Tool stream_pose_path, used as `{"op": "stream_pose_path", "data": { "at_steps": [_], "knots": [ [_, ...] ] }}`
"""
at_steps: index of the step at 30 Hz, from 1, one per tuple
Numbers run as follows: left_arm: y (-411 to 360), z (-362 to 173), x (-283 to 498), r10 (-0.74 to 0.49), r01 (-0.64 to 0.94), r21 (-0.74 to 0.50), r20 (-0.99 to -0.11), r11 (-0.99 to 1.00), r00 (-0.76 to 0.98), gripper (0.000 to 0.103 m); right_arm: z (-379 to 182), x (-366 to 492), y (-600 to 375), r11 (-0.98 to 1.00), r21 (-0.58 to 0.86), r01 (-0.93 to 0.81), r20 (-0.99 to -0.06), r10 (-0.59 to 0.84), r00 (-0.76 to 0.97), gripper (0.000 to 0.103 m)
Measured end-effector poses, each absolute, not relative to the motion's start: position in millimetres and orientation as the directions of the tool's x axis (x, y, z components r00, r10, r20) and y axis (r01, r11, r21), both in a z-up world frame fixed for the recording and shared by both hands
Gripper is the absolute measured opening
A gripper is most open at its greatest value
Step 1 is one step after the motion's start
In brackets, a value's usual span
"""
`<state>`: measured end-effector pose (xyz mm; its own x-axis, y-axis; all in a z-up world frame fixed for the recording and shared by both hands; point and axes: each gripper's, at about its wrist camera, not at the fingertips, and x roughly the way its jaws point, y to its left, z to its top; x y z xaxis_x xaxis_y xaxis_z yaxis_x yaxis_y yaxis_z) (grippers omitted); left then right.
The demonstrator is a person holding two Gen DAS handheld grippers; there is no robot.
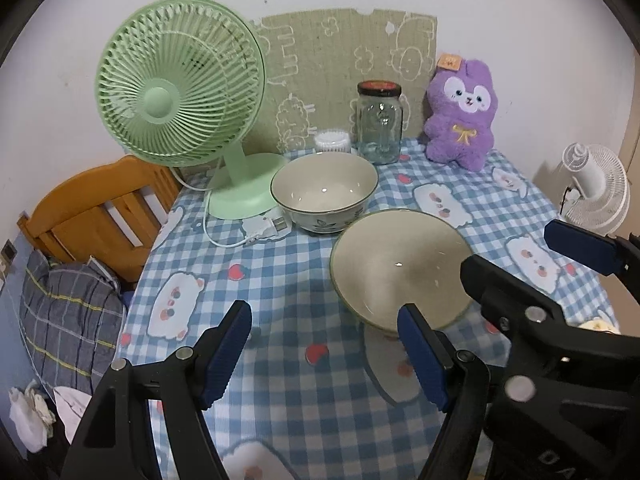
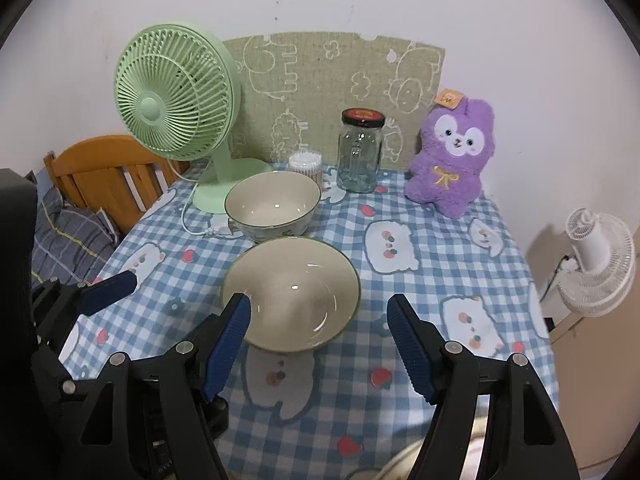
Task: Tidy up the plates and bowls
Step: 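Move both grippers to the second cream bowl near the fan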
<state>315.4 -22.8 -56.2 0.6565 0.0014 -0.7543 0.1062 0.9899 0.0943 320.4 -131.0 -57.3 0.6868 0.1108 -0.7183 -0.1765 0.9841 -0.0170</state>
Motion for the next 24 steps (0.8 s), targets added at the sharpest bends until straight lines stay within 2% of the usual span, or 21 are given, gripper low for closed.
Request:
{"op": "stream_pose_path", "data": {
  "at_steps": [8,10,12,24],
  "knots": [
    [-21.6,-82.1,344.9,-0.01,0.122,0.085,-0.78,0.989,0.626,0.069,-87.5,355.8,-139.8,0.988,0.033,-0.154,-0.752,0.126,0.647,0.074],
    [-21.7,-88.7,352.0,-0.039,0.142,0.058,-0.8,0.988,0.599,0.059,-94.3,362.8,-141.8,0.988,0.038,-0.15,-0.761,0.126,0.636,0.074],
    [-22.2,-93.9,359.4,-0.067,0.157,0.029,-0.816,0.987,0.574,0.055,-99.9,367.3,-144.5,0.988,0.057,-0.147,-0.767,0.137,0.627,0.074],
    [-23.5,-103.2,380.8,-0.05,0.191,0.074,-0.817,0.979,0.575,0.055,-114.1,389.6,-149.2,0.994,0.051,-0.098,-0.784,0.101,0.612,0.073]
  ]
}}
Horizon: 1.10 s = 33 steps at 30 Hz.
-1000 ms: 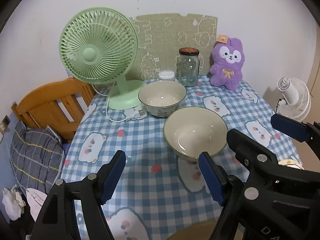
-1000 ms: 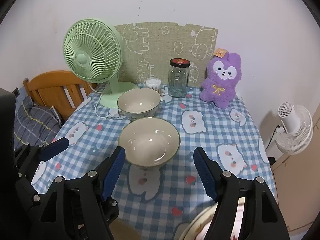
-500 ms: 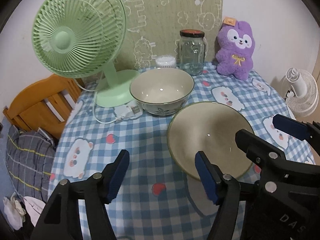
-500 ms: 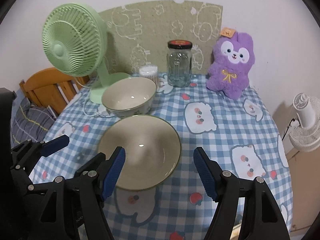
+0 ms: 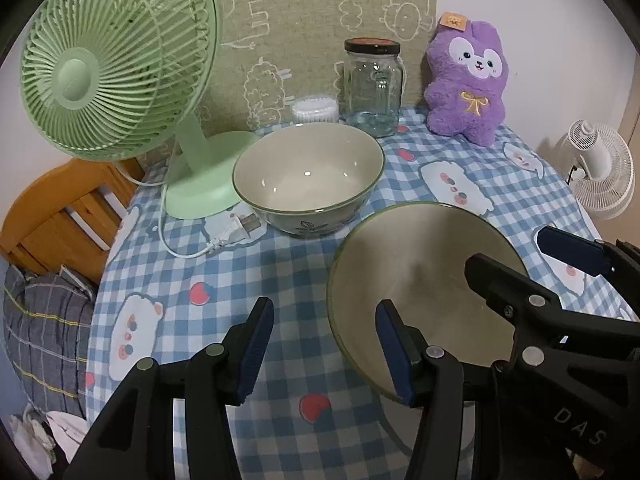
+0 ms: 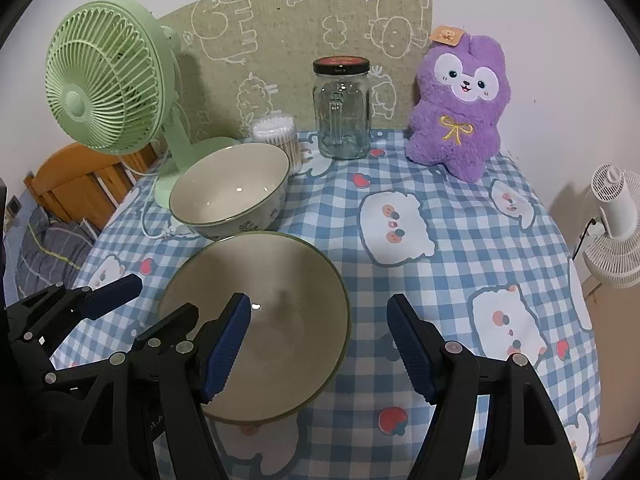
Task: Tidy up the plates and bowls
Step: 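Move both grippers to the second cream bowl near the fan, then close both grippers on the rim of the second cream bowl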
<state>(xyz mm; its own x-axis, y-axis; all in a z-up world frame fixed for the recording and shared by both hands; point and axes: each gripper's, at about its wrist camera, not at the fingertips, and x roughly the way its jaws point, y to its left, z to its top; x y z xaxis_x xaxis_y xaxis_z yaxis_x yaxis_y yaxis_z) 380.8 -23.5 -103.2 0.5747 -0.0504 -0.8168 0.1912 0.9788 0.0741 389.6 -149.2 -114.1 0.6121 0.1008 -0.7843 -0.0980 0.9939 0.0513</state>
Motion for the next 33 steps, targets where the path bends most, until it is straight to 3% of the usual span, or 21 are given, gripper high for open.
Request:
{"op": "stream_pose_path", "data": {
  "at_steps": [6,8,13,18,33],
  "knots": [
    [-21.1,-121.3,390.8,-0.058,0.186,0.054,-0.835,0.981,0.548,0.055,-129.4,397.5,-146.0,0.996,0.015,-0.093,-0.802,0.068,0.593,0.073],
    [-22.4,-124.4,391.9,-0.06,0.189,0.054,-0.832,0.98,0.551,0.047,-133.6,398.9,-145.6,0.995,0.015,-0.094,-0.807,0.067,0.586,0.06],
    [-25.2,-127.6,394.9,-0.114,0.207,0.002,-0.832,0.978,0.543,0.025,-140.6,400.8,-144.1,0.995,-0.017,-0.094,-0.811,0.041,0.583,0.041],
    [-30.6,-127.4,394.2,-0.123,0.228,0.004,-0.83,0.974,0.544,0.014,-151.2,403.7,-146.2,0.995,-0.002,-0.099,-0.838,0.052,0.543,0.021],
    [-26.9,-100.8,384.1,-0.079,0.182,0.036,-0.806,0.983,0.587,0.013,-127.4,397.4,-141.8,0.995,0.006,-0.095,-0.821,0.059,0.568,0.019]
  ]
}}
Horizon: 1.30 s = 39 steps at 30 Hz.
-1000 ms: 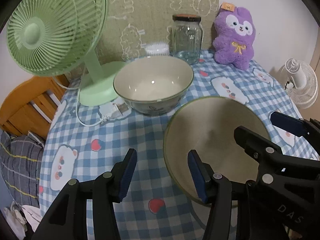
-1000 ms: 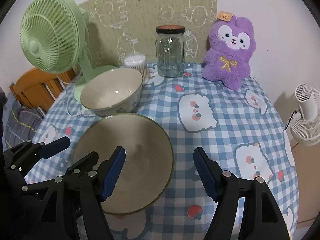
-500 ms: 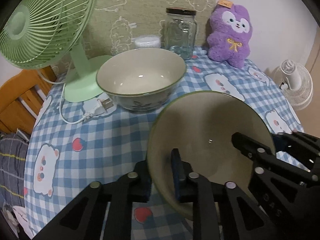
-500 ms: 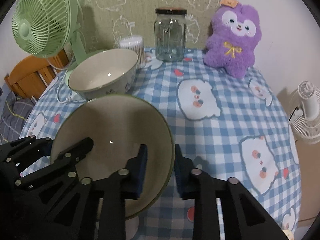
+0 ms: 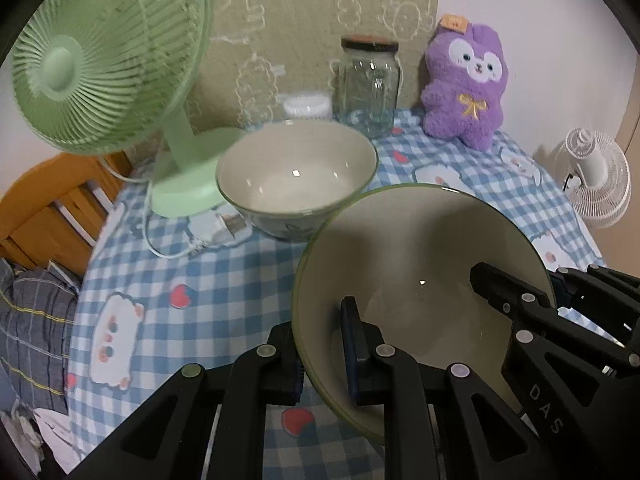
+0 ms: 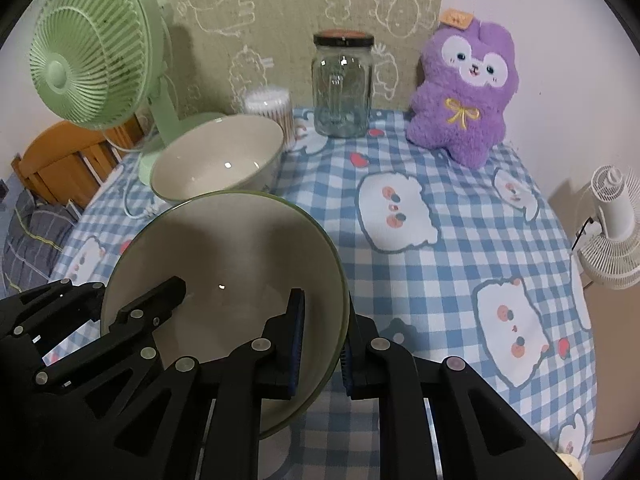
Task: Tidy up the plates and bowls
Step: 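Close both grippers on the rim of the second cream bowl, then lift the second bowl and carry it toward the first bowl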
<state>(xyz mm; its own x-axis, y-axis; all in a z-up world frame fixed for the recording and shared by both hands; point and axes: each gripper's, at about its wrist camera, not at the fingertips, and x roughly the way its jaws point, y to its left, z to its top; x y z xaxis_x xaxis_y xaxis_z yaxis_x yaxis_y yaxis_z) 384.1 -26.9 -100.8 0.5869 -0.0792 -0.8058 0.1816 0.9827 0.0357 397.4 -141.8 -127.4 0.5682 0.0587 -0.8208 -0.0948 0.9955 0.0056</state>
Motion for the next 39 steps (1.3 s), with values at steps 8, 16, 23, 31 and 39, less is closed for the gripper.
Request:
{"op": "stream_pose_path", "data": {
  "at_steps": [8,16,23,31,39],
  "knots": [
    [-19.6,-66.9,357.7,-0.06,0.151,0.048,-0.768,0.987,0.638,0.013,-92.2,374.3,-134.6,0.993,0.019,-0.115,-0.784,0.086,0.615,0.019],
    [-18.9,-39.9,320.8,-0.055,0.146,0.061,-0.733,0.987,0.677,0.014,-61.1,336.9,-131.8,0.992,0.012,-0.126,-0.754,0.091,0.65,0.018],
    [-17.4,-25.8,284.0,-0.049,0.138,0.067,-0.716,0.988,0.697,0.013,-45.0,299.7,-129.8,0.991,0.004,-0.137,-0.74,0.095,0.666,0.019],
    [-9.5,-17.2,243.0,-0.042,0.117,0.06,-0.699,0.991,0.714,0.013,-36.8,255.5,-123.7,0.987,-0.007,-0.162,-0.726,0.106,0.679,0.019],
    [-3.9,-21.0,207.8,-0.034,0.091,0.045,-0.7,0.995,0.714,0.013,-40.4,222.1,-119.2,0.983,-0.004,-0.184,-0.731,0.122,0.671,0.019]
  ]
}}
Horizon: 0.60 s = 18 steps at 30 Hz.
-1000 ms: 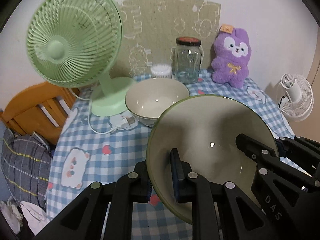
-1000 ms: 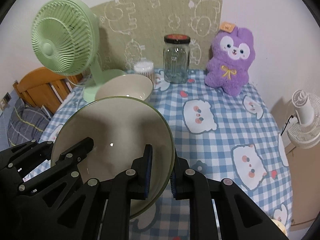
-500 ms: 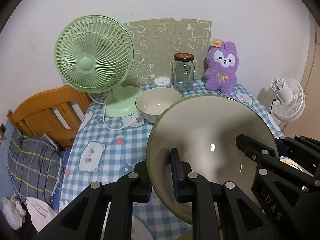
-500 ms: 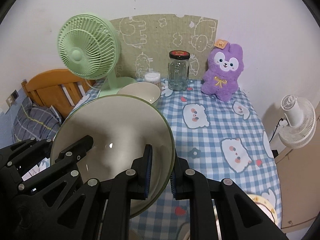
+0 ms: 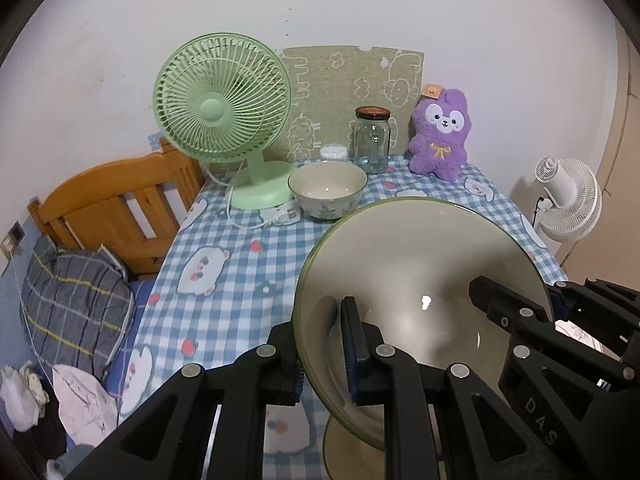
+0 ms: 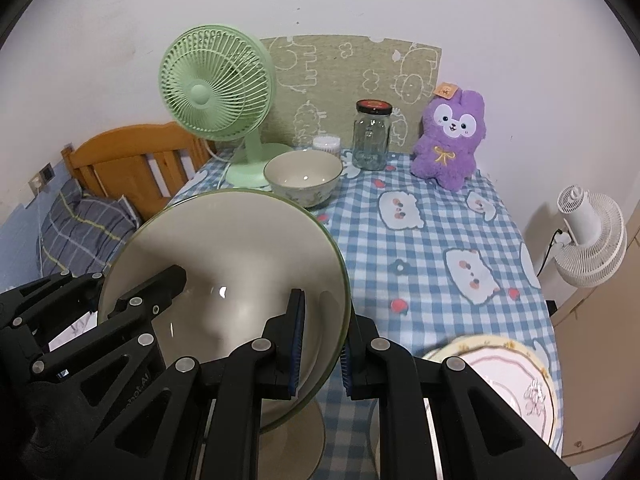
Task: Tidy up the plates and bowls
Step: 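Lift the second bowl and carry it toward the first bowl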
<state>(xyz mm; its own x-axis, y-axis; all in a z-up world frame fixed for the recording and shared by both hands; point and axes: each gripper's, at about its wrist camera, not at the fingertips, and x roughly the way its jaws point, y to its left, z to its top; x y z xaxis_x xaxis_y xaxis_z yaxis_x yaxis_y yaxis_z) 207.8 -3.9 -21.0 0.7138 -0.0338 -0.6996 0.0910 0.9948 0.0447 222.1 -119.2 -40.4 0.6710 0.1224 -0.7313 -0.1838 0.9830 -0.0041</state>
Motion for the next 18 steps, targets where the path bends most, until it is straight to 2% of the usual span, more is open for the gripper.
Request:
{"op": "stream_pose_path", "data": {
  "at_steps": [18],
  "knots": [
    [-0.4,-55.6,173.3,-0.047,0.096,0.023,-0.743,0.995,0.667,0.013,-74.6,182.5,-116.5,0.981,-0.004,-0.193,-0.77,0.12,0.626,0.018]
  ]
}}
